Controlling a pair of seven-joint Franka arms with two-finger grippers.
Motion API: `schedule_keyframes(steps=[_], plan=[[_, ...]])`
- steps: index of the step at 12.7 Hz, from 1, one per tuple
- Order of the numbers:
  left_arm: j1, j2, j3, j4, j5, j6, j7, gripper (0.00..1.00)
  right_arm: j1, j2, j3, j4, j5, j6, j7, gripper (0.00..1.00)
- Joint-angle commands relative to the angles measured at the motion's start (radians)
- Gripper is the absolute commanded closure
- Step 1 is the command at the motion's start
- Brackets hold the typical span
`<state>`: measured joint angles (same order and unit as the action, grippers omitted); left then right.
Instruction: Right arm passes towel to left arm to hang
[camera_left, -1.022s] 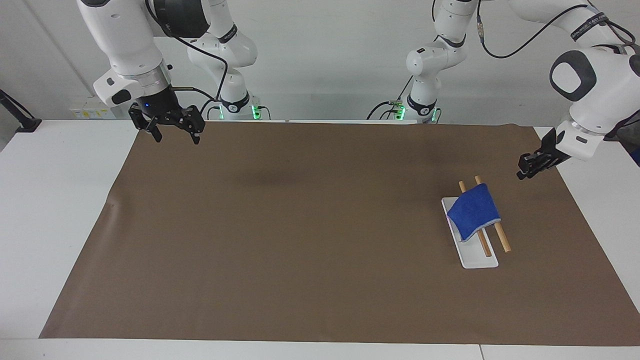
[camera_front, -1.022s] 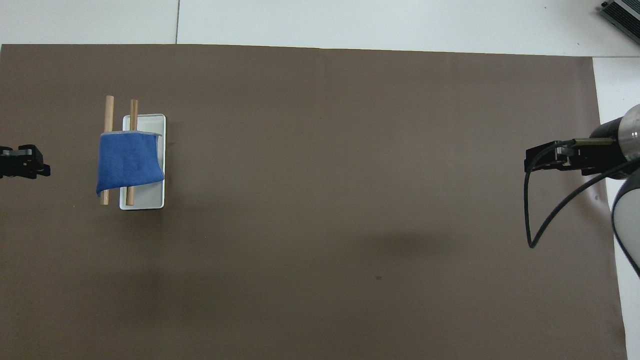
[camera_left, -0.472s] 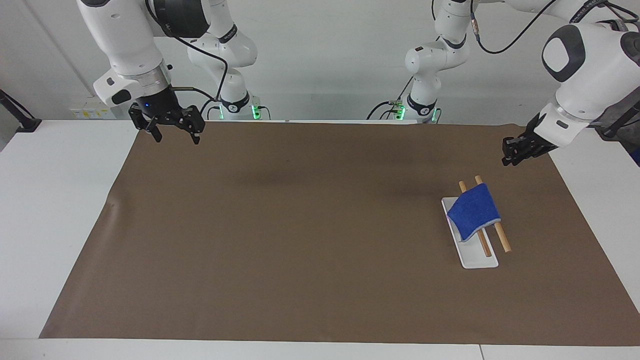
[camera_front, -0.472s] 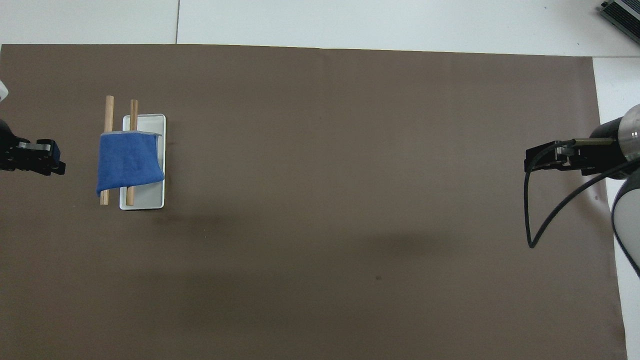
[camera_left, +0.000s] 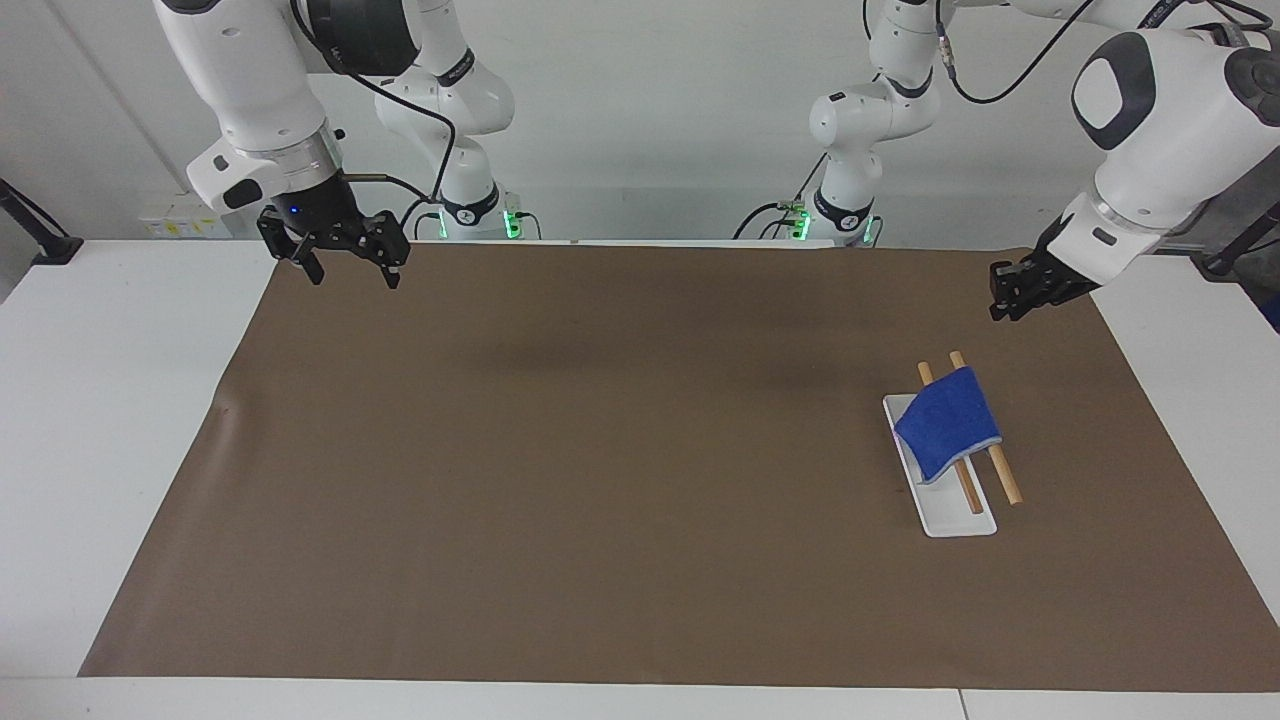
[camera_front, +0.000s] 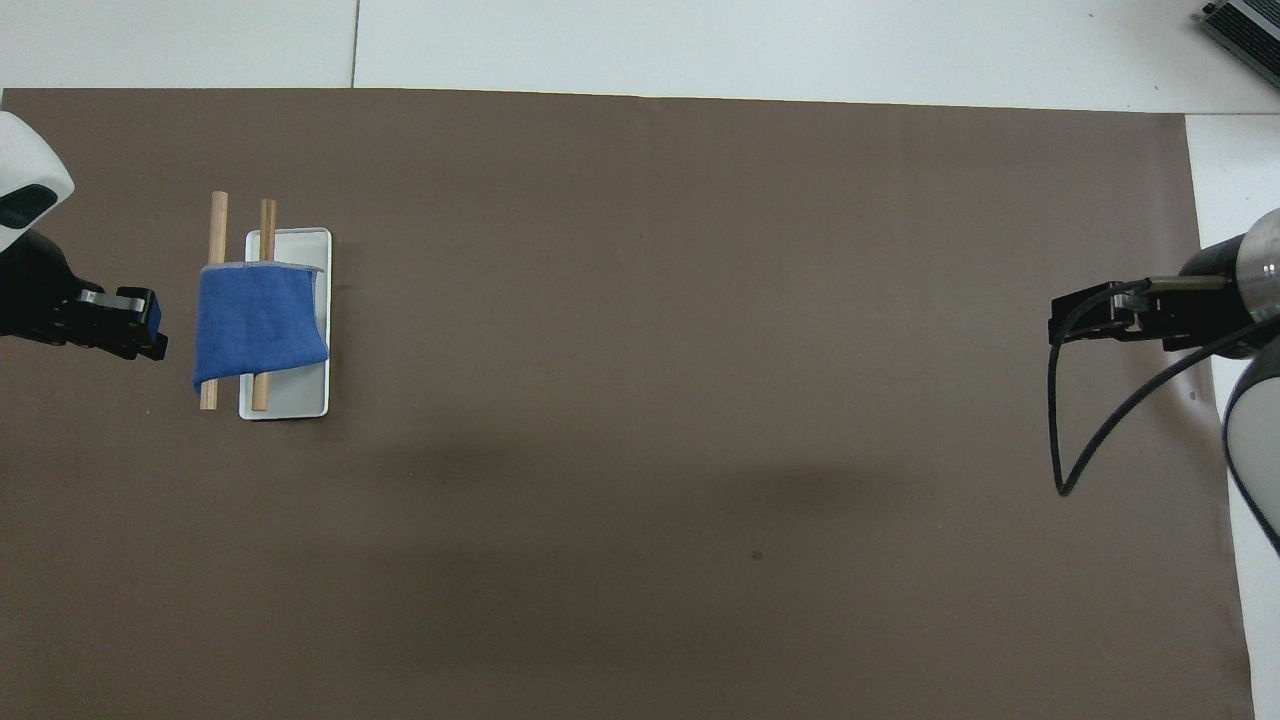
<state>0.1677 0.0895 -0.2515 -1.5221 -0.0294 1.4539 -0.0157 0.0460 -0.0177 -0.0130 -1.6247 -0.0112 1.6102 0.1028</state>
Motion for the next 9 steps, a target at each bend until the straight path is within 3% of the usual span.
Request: schedule_keyframes(steps=[1, 6, 9], plan=[[-0.065, 0.024, 0.008, 0.054, 0.025, -0.053, -0.082, 0.76, -0.008, -0.018, -0.002, -0.021, 0.02, 0.005, -0.02, 0.0], [-0.112, 0.012, 0.004, 0.048, 0.06, -0.055, -0.081, 0.75, -0.008, -0.018, -0.002, -0.021, 0.02, 0.005, -0.02, 0.0], [-0.097, -0.017, 0.012, -0.018, 0.059, -0.004, -0.075, 0.74, -0.008, -0.018, -0.002, -0.021, 0.02, 0.007, -0.02, 0.0]])
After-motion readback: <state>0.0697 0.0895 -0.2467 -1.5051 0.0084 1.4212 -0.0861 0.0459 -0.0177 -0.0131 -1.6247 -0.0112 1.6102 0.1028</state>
